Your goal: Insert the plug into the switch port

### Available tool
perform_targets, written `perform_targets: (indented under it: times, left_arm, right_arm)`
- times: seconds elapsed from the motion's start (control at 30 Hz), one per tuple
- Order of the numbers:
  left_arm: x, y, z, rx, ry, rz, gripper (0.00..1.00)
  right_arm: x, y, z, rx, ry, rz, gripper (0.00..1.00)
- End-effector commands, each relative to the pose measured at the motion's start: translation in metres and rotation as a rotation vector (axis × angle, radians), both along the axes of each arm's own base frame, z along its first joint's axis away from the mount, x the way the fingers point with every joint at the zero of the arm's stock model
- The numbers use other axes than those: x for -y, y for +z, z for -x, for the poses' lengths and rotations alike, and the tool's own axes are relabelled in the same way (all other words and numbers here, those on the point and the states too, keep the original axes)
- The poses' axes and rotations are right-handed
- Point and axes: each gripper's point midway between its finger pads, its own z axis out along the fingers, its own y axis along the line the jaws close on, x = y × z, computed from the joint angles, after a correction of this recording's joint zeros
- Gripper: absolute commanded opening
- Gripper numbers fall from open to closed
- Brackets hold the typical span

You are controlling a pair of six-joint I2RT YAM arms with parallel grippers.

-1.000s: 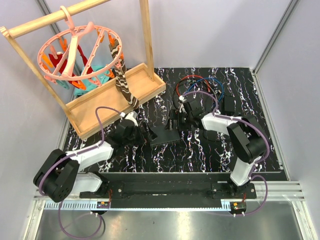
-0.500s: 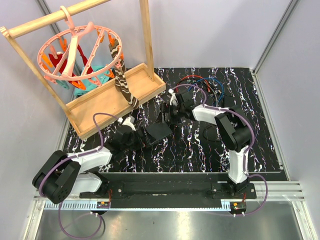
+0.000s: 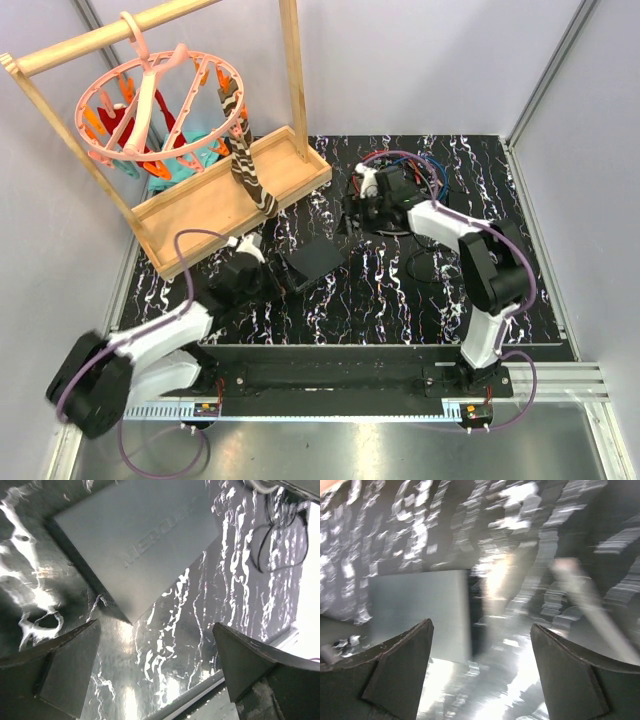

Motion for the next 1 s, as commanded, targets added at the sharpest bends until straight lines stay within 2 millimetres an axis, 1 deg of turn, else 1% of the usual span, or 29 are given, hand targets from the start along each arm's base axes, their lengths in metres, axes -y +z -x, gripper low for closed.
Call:
perform_targets:
  times: [0.0,0.03,0.07,0.1,0.13,0.17,0.2,0.23,0.27,0.3,0.33,0.37,0.43,0.47,0.53,0.67,0.87,0.9,0.97]
  left_arm:
    - [-0.035,0.058,-0.013,0.166,0.097,-0.132,0.99]
    - [-0.046,0.077,-0.015,0.230,0.133,-0.144,0.99]
    - [-0.057,0.088,-0.012,0.256,0.127,-0.203,0.99]
    - [-0.065,0.098,-0.011,0.283,0.140,-0.230,0.99]
    - [-0.080,0.112,-0.011,0.342,0.172,-0.277,0.99]
    - [-0.090,0.122,-0.007,0.354,0.180,-0.315,0.99]
    - [-0.098,0.129,-0.005,0.378,0.189,-0.342,0.99]
    - [-0.111,0.136,0.000,0.408,0.200,-0.395,0.99]
    - [-0.118,0.149,0.001,0.438,0.216,-0.406,0.99]
    - [-0.123,0.154,0.003,0.455,0.225,-0.423,0.99]
    - [-0.133,0.161,0.006,0.487,0.235,-0.456,0.99]
    - [-0.138,0.167,0.008,0.510,0.244,-0.465,0.99]
    - [-0.149,0.175,0.011,0.552,0.269,-0.495,0.99]
    - [-0.153,0.175,0.012,0.561,0.277,-0.505,0.99]
    - [-0.159,0.177,0.014,0.582,0.293,-0.524,0.99]
    - [-0.163,0.171,0.014,0.584,0.291,-0.551,0.99]
    - [-0.165,0.175,0.014,0.598,0.288,-0.566,0.99]
    - [-0.165,0.176,0.014,0.601,0.287,-0.568,0.99]
    - [-0.164,0.177,0.014,0.610,0.280,-0.571,0.99]
  right_arm:
    - [0.051,0.015,-0.020,0.161,-0.042,0.175,0.83]
    - [0.055,0.011,-0.021,0.178,-0.029,0.209,0.81]
    - [0.059,0.009,-0.022,0.192,-0.017,0.238,0.76]
    - [0.063,0.005,-0.024,0.195,-0.019,0.270,0.72]
    - [0.066,-0.001,-0.025,0.187,-0.016,0.289,0.70]
    - [0.067,-0.003,-0.028,0.195,-0.007,0.305,0.68]
    - [0.068,-0.010,-0.028,0.183,-0.004,0.325,0.62]
    - [0.070,-0.012,-0.030,0.183,0.000,0.334,0.59]
    - [0.070,-0.013,-0.032,0.184,0.001,0.339,0.56]
    - [0.069,-0.018,-0.031,0.173,0.006,0.345,0.50]
    - [0.069,-0.021,-0.032,0.169,0.009,0.347,0.47]
    - [0.067,-0.020,-0.032,0.170,0.013,0.343,0.45]
    - [0.068,-0.025,-0.034,0.158,0.014,0.353,0.44]
    - [0.067,-0.023,-0.037,0.165,0.010,0.356,0.44]
    - [0.068,-0.026,-0.040,0.163,0.014,0.365,0.44]
    - [0.071,-0.027,-0.045,0.163,0.002,0.391,0.43]
    - [0.069,-0.018,-0.051,0.183,0.000,0.403,0.44]
    - [0.071,-0.023,-0.051,0.173,0.002,0.413,0.44]
    - [0.071,-0.026,-0.053,0.161,0.012,0.425,0.44]
